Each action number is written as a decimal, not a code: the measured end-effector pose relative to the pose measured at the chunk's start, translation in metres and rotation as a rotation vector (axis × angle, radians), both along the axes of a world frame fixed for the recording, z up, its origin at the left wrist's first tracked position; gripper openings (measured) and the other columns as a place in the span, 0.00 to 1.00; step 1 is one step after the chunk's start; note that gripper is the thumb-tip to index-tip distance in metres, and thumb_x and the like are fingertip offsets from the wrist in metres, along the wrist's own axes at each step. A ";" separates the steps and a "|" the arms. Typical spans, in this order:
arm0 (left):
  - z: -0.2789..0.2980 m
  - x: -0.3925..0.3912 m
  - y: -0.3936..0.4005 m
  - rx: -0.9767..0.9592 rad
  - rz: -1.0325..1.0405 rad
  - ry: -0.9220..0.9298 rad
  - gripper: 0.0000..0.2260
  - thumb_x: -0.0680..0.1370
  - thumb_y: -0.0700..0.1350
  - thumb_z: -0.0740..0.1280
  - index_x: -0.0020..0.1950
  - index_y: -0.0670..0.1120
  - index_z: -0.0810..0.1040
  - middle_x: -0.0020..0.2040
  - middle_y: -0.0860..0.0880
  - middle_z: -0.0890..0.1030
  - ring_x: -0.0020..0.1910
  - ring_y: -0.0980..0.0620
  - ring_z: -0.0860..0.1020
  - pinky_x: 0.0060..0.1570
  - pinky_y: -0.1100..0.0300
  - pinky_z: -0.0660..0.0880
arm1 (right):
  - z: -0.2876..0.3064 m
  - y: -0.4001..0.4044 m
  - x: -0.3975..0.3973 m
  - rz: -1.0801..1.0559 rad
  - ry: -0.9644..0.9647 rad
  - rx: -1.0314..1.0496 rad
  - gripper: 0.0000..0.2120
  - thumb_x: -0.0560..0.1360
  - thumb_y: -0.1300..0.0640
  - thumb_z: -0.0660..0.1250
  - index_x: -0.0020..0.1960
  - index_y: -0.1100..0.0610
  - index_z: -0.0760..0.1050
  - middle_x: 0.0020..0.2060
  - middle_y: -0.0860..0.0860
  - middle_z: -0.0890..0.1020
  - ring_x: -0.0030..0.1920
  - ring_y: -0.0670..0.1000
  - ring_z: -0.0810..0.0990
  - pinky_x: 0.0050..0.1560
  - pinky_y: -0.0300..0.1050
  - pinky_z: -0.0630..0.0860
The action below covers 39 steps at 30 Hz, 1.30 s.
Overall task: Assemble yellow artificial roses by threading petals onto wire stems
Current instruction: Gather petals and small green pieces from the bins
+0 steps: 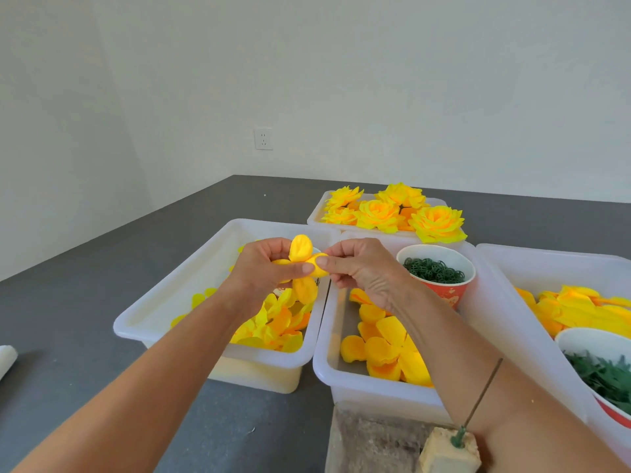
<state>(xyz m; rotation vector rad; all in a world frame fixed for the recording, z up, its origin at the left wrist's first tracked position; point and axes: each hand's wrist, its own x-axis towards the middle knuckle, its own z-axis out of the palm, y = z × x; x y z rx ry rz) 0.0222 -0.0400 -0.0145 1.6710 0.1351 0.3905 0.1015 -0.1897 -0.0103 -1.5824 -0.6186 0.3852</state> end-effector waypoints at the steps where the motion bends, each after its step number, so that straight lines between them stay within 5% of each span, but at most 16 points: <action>1: 0.001 -0.001 0.000 -0.019 0.003 -0.011 0.07 0.68 0.35 0.73 0.42 0.44 0.80 0.38 0.47 0.82 0.33 0.53 0.80 0.31 0.62 0.77 | 0.001 -0.001 0.001 0.044 0.057 0.030 0.03 0.70 0.63 0.72 0.42 0.58 0.79 0.25 0.46 0.79 0.26 0.42 0.76 0.29 0.34 0.74; 4: 0.001 -0.002 0.000 -0.047 -0.002 -0.030 0.09 0.69 0.34 0.73 0.40 0.47 0.79 0.37 0.48 0.82 0.33 0.53 0.80 0.29 0.64 0.76 | 0.002 -0.001 0.001 0.104 0.150 0.059 0.04 0.71 0.66 0.70 0.46 0.61 0.79 0.28 0.49 0.80 0.27 0.43 0.78 0.29 0.35 0.76; 9: 0.000 -0.001 -0.003 0.057 -0.020 -0.022 0.10 0.67 0.34 0.75 0.40 0.45 0.78 0.34 0.51 0.82 0.31 0.56 0.78 0.29 0.65 0.74 | -0.001 0.000 -0.001 0.003 0.014 -0.022 0.04 0.70 0.66 0.72 0.40 0.60 0.78 0.24 0.49 0.79 0.23 0.42 0.76 0.25 0.35 0.74; 17: -0.003 0.003 -0.004 0.206 0.083 -0.092 0.24 0.61 0.38 0.79 0.50 0.54 0.73 0.44 0.50 0.81 0.37 0.57 0.79 0.31 0.66 0.75 | -0.002 0.004 -0.002 -0.089 0.017 -0.019 0.06 0.69 0.64 0.74 0.36 0.60 0.77 0.20 0.47 0.77 0.19 0.42 0.71 0.21 0.34 0.70; 22: -0.007 0.006 -0.005 0.434 0.132 -0.162 0.12 0.62 0.41 0.79 0.41 0.49 0.81 0.50 0.54 0.77 0.47 0.56 0.77 0.45 0.61 0.75 | -0.002 0.004 -0.003 -0.105 0.112 0.019 0.07 0.67 0.60 0.75 0.36 0.60 0.78 0.22 0.50 0.79 0.20 0.42 0.72 0.22 0.34 0.72; 27: -0.007 0.006 -0.004 0.354 0.091 -0.184 0.08 0.68 0.40 0.75 0.44 0.48 0.83 0.52 0.51 0.79 0.49 0.59 0.78 0.47 0.70 0.74 | 0.002 0.004 -0.002 0.016 0.219 0.166 0.05 0.71 0.60 0.71 0.40 0.62 0.79 0.26 0.51 0.80 0.25 0.43 0.78 0.28 0.35 0.77; 31: -0.004 0.004 -0.007 0.253 -0.024 -0.185 0.09 0.74 0.39 0.68 0.53 0.44 0.82 0.56 0.47 0.79 0.50 0.61 0.79 0.50 0.68 0.75 | 0.004 0.003 -0.002 0.043 0.213 0.235 0.04 0.72 0.62 0.69 0.40 0.61 0.79 0.29 0.52 0.82 0.28 0.44 0.80 0.31 0.35 0.78; 35: -0.004 0.002 -0.010 0.372 -0.054 -0.202 0.10 0.78 0.37 0.62 0.57 0.39 0.80 0.50 0.49 0.80 0.43 0.65 0.78 0.44 0.73 0.72 | 0.002 0.004 -0.004 -0.018 0.151 0.188 0.03 0.73 0.62 0.68 0.43 0.62 0.80 0.34 0.55 0.82 0.28 0.44 0.79 0.32 0.35 0.79; 39: -0.005 0.003 -0.010 0.368 -0.034 -0.178 0.10 0.80 0.38 0.59 0.53 0.37 0.80 0.32 0.55 0.78 0.31 0.64 0.75 0.35 0.74 0.71 | 0.001 0.006 -0.006 -0.032 0.080 0.125 0.05 0.75 0.65 0.66 0.47 0.66 0.79 0.37 0.57 0.82 0.29 0.44 0.79 0.34 0.35 0.79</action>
